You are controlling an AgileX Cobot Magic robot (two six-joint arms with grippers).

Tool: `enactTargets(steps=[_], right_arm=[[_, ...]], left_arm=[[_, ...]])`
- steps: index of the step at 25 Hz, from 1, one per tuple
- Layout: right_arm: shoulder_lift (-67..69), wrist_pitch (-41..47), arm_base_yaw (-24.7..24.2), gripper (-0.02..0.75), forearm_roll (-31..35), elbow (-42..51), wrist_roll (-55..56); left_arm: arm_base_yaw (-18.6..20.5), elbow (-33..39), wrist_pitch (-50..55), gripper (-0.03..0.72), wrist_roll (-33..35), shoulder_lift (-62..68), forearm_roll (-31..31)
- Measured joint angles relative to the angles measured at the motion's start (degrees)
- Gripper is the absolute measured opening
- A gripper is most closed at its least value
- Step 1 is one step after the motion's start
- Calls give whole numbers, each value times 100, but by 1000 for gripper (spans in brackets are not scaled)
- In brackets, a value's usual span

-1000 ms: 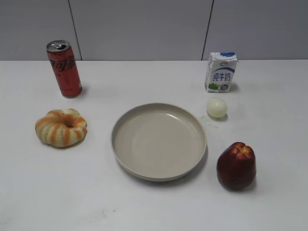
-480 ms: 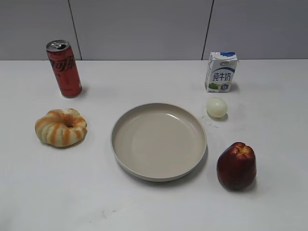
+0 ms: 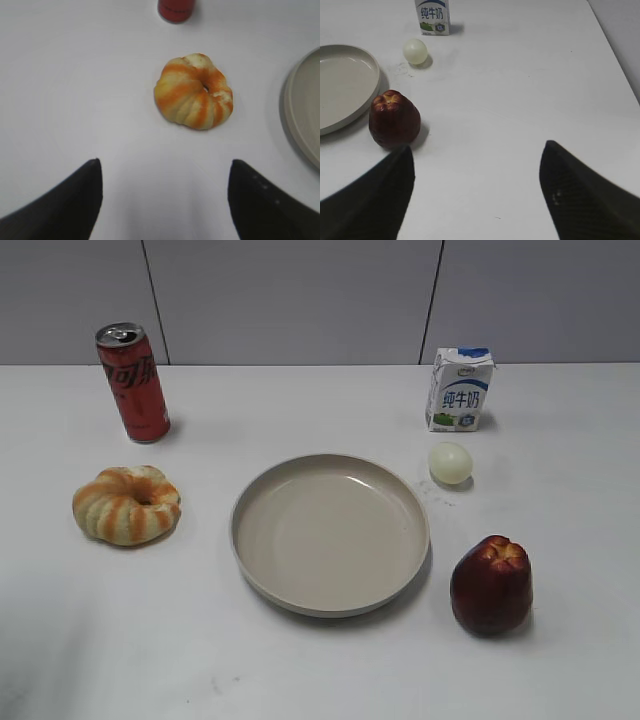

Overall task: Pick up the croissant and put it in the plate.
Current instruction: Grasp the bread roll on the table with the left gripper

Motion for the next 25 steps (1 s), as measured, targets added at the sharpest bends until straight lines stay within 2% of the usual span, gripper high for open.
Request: enactTargets(steps=[7,10,13,19,25], right_arm=[[0,0,0,588,0,0,0],[0,0,0,588,0,0,0],[0,0,0,588,0,0,0],[0,0,0,588,0,0,0],[0,0,0,588,0,0,0]], left_arm=[[-802,-1522,307,599,54,2572,-5],[-998,-2119,396,599,59,3563,-22],[-1035,-2623,651,599,40,4364,45],[-1035,-3111,930,600,-516,5087,1061],[-1035,-3145,820,600,-584,5445,1034]])
